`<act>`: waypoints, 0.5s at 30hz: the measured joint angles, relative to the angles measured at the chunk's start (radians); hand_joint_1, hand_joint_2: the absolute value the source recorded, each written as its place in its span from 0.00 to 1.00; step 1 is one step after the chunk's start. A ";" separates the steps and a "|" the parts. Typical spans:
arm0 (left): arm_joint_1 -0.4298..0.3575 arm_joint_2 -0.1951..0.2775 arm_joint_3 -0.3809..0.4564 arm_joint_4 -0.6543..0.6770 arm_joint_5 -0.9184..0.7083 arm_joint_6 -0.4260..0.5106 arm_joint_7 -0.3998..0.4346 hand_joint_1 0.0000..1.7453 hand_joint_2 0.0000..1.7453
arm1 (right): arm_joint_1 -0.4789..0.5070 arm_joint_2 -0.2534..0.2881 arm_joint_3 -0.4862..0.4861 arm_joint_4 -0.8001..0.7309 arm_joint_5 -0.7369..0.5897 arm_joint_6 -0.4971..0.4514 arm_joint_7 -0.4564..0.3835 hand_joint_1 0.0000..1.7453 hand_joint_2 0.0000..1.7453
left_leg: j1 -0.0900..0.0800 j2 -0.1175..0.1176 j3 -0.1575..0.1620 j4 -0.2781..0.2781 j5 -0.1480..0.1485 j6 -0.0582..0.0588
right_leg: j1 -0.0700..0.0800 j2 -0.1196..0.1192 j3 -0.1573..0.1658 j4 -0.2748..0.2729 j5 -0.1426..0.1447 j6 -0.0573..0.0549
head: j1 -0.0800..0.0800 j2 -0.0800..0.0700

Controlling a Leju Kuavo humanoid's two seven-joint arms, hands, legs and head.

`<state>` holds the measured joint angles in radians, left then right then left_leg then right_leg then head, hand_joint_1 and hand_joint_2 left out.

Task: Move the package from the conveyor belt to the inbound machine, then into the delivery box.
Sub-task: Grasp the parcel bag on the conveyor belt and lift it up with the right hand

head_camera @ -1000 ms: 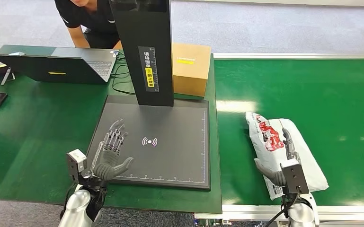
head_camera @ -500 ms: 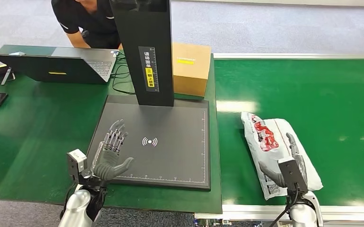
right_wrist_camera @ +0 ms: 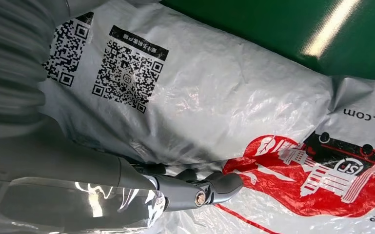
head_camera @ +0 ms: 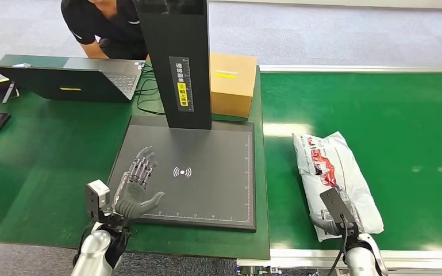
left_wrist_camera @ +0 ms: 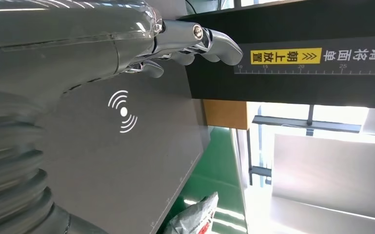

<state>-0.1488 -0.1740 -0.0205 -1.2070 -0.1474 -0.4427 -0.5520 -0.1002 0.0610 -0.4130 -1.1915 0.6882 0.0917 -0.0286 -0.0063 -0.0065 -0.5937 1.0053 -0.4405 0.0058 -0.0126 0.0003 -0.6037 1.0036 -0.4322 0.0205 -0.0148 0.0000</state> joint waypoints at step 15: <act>0.004 -0.003 0.003 0.000 -0.009 0.009 0.011 0.00 1.00 | -0.037 -0.019 0.018 0.049 0.026 0.064 0.067 1.00 1.00 | 0.000 0.000 0.011 0.000 -0.002 0.003 | 0.000 0.000 0.012 -0.003 -0.001 0.002 | 0.000 0.000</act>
<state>-0.1450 -0.1765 -0.0179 -1.2070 -0.1559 -0.4334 -0.5412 -0.1368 0.0424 -0.3946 -1.1424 0.7144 0.1560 0.0385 -0.0062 -0.0062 -0.5832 1.0053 -0.4423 0.0085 -0.0125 0.0004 -0.5921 1.0004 -0.4333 0.0222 -0.0147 0.0000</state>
